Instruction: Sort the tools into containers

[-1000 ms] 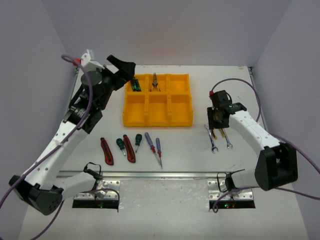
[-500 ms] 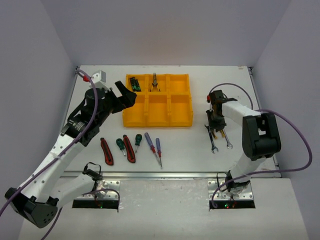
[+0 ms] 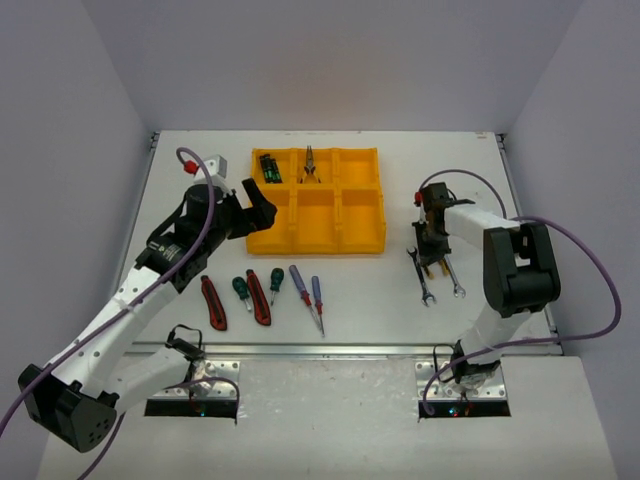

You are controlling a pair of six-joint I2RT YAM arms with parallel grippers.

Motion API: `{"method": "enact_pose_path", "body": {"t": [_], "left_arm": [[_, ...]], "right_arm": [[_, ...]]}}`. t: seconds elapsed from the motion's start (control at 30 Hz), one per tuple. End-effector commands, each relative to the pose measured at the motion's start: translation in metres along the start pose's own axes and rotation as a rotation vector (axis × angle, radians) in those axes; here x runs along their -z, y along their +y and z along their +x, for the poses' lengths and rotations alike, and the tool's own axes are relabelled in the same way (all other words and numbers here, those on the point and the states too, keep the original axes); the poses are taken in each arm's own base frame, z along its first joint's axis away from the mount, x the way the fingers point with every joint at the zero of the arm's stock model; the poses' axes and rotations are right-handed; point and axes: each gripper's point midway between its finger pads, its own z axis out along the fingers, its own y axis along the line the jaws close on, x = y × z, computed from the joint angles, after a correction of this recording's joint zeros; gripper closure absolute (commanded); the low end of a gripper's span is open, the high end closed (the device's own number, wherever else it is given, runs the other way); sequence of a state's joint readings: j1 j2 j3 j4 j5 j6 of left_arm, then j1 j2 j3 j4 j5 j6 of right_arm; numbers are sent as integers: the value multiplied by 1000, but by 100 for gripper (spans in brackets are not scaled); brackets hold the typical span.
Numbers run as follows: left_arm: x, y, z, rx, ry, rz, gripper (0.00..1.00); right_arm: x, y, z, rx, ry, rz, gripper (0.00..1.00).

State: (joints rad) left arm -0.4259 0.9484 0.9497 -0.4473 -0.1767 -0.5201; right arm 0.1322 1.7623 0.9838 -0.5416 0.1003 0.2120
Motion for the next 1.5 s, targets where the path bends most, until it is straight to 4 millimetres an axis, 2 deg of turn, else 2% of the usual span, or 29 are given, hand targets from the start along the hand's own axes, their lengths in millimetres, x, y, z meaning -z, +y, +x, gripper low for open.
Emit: {"method": "enact_pose_path", "body": {"t": [0.0, 0.2, 0.33, 0.43, 0.5, 0.53, 0.6, 0.7, 0.83, 1.0, 1.07, 1.1, 1.17, 1.2, 1.27, 1.3, 1.33, 1.37, 1.4, 1.43, 1.47], "left_arm": [[-3, -35, 0, 19, 16, 173, 0], [-18, -58, 26, 86, 93, 302, 0], [-33, -90, 47, 131, 134, 433, 0], [-34, -122, 55, 173, 143, 556, 0], [-31, -144, 54, 205, 122, 630, 0], [-28, -159, 46, 212, 82, 690, 0], [-32, -180, 46, 229, 74, 744, 0], [-45, -192, 47, 246, 89, 755, 1], [-57, -201, 47, 269, 89, 765, 7], [-77, -216, 58, 291, 148, 776, 24], [-79, -221, 58, 289, 150, 782, 41], [-80, -223, 58, 286, 151, 786, 54], [-79, -228, 57, 273, 157, 801, 88], [-78, -229, 58, 267, 162, 808, 98], [-75, -231, 57, 259, 162, 819, 100], [-73, -231, 57, 253, 162, 823, 100], [-73, -230, 56, 250, 157, 819, 100], [-75, -229, 55, 238, 151, 802, 100], [-84, -224, 53, 225, 150, 744, 100], [-92, -214, 60, 195, 173, 687, 100], [-109, -210, 39, 164, 116, 589, 100]], "right_arm": [[23, 13, -17, -34, -117, -80, 100], [59, 18, -18, -53, -230, -108, 100], [91, 32, -23, -18, -331, -142, 100], [109, 57, -23, 42, -374, -201, 100], [132, 92, -25, 102, -458, -315, 100], [143, 106, -25, 119, -489, -371, 100], [174, 143, -22, 162, -560, -519, 100], [202, 164, -21, 187, -625, -609, 100], [225, 179, -20, 182, -676, -703, 100], [250, 196, -21, 210, -705, -795, 100], [254, 201, -20, 219, -707, -816, 100], [255, 202, -20, 222, -709, -822, 100], [255, 200, -24, 210, -721, -803, 100], [253, 198, -26, 200, -726, -788, 100], [252, 195, -29, 179, -732, -764, 100], [249, 189, -34, 151, -744, -726, 98], [247, 184, -37, 130, -752, -695, 89], [244, 180, -37, 106, -745, -670, 63], [242, 174, -39, 59, -742, -641, 11], [241, 165, -41, 24, -746, -596, 9], [244, 153, -44, -10, -761, -536, 1]]}}
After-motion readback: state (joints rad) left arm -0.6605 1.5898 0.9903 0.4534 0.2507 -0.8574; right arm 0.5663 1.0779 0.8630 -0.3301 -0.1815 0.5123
